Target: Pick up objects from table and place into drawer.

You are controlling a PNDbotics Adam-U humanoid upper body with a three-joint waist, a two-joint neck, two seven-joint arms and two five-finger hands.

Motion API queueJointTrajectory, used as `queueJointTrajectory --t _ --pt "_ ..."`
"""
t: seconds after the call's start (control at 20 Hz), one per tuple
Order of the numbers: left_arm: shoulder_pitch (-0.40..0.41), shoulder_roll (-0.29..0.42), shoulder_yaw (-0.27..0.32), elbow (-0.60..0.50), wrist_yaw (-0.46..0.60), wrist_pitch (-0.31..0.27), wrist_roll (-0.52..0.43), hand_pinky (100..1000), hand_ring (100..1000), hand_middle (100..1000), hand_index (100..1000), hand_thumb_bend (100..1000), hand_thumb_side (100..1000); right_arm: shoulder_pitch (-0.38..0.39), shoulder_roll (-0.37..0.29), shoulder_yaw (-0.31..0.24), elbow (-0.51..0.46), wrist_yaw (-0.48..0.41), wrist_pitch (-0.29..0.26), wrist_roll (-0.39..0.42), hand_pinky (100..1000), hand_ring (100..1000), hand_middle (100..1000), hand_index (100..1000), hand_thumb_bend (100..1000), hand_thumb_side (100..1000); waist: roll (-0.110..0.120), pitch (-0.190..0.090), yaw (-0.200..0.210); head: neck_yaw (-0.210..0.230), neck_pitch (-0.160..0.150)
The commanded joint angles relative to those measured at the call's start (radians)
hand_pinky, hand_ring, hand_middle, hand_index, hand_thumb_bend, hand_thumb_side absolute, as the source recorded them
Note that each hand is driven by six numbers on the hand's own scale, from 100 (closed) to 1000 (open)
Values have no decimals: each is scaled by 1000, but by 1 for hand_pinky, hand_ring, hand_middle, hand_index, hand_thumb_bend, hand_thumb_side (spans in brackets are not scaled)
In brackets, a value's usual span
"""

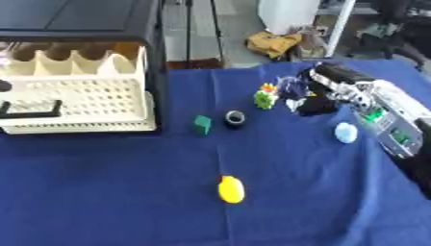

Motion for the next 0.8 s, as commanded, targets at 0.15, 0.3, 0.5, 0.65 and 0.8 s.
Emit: queueJointTrajectory --t 0.15,0.3,0.5,0.65,0.8 --pt "-1 23 5 -13 9 -1 6 587 771 748 864 100 1000 -41 -64 -26 -140 -103 29 5 540 655 133 553 100 613 -8 -42 12 1 10" --pt "4 23 5 -13 13 1 8 587 770 748 864 100 1000 -62 -72 -40 -199 -166 57 7 542 656 132 551 100 612 -15 -54 24 -2 13" --pt "9 20 3 -13 16 1 6 588 762 748 864 100 1000 -105 -64 -44 -223 -210 89 4 544 657 130 548 100 613 -25 -67 48 -14 12" --pt "12 18 0 -13 16 -4 4 589 756 748 864 100 1000 -148 -41 -43 -205 -220 105 -4 544 657 130 546 100 619 -31 -71 70 -33 9" --pt "22 19 -3 -13 12 -6 0 587 756 748 864 100 1000 -188 -24 -43 -190 -224 102 -13 543 657 131 546 100 619 -44 -69 89 -50 -2"
